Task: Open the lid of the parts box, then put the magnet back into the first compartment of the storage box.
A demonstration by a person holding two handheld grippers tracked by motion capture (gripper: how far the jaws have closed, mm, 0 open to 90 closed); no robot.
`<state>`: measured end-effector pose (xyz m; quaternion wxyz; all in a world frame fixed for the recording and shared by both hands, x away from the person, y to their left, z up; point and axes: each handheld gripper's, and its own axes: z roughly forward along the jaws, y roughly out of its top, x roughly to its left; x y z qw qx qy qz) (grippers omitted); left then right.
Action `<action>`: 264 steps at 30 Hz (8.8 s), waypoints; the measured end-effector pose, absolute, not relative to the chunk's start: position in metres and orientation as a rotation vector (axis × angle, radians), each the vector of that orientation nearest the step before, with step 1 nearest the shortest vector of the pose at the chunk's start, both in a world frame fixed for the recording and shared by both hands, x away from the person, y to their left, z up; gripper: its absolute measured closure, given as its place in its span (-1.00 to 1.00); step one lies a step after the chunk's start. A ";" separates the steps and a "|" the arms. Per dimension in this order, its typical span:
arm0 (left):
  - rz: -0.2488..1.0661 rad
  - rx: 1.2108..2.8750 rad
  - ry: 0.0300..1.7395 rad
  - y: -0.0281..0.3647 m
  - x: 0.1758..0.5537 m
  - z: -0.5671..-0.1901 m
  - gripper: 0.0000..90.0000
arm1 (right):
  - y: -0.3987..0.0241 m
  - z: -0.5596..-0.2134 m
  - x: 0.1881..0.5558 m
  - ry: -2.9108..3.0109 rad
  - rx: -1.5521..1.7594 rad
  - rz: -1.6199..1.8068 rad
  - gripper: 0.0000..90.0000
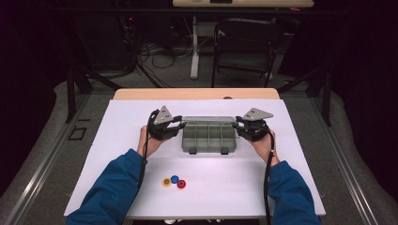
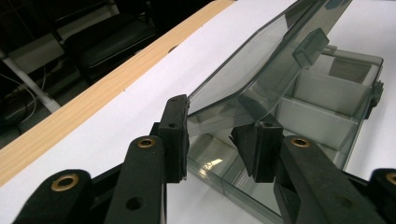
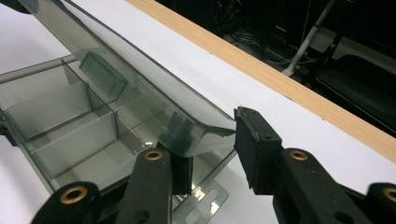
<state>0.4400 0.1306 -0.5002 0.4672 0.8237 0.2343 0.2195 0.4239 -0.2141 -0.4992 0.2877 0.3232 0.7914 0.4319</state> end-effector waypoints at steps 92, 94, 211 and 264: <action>0.468 1.898 0.866 0.123 0.511 -0.524 0.76 | -0.216 -0.519 0.490 2.023 1.203 1.202 0.83; 0.468 1.898 0.868 0.122 0.512 -0.525 0.77 | -0.216 -0.519 0.491 2.022 1.207 1.203 0.83; 0.573 2.171 0.728 0.189 0.318 -0.527 -1.00 | -0.228 -0.531 0.332 2.170 0.876 1.192 -1.00; 0.421 2.280 0.739 0.184 0.281 -0.545 -0.88 | -0.232 -0.541 0.324 2.229 0.928 1.189 -0.98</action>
